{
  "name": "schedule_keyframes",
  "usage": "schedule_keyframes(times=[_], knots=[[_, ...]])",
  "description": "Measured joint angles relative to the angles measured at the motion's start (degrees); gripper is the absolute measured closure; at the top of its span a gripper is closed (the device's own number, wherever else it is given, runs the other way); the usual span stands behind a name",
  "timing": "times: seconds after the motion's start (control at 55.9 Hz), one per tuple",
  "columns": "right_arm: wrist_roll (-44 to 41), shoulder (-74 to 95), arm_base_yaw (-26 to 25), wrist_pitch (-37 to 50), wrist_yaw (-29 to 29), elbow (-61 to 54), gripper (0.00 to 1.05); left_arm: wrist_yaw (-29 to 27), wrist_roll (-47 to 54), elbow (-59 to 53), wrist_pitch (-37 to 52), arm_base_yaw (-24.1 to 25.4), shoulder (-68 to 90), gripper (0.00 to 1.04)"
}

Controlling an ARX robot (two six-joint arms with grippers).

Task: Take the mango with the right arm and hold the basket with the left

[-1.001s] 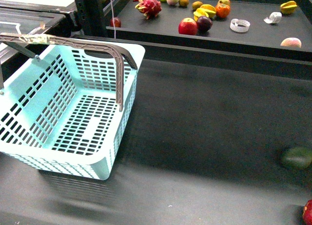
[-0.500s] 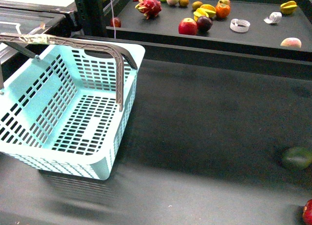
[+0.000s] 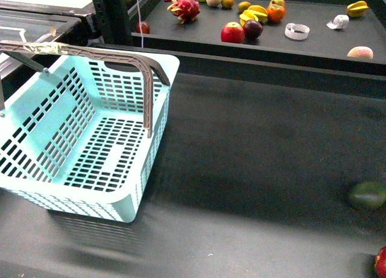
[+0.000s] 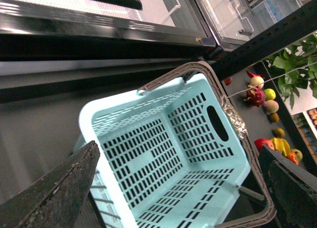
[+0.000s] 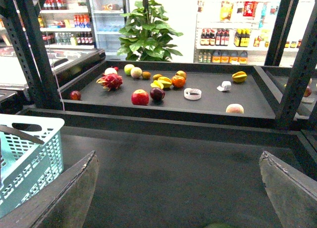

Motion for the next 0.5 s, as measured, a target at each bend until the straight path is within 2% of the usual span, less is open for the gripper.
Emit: schedule_keyframes(times=[0.214,0.5], knots=[[0.0,0.0,0.0,0.0,0.0,0.0,0.08,7.2,-9.3,7.9,14.1,-0.1,24.0,0.08],[0.0,0.0,0.0,0.0,0.0,0.0,0.08,10.5,-18.2,21.2,18.7,-2.2,44.6,0.08]])
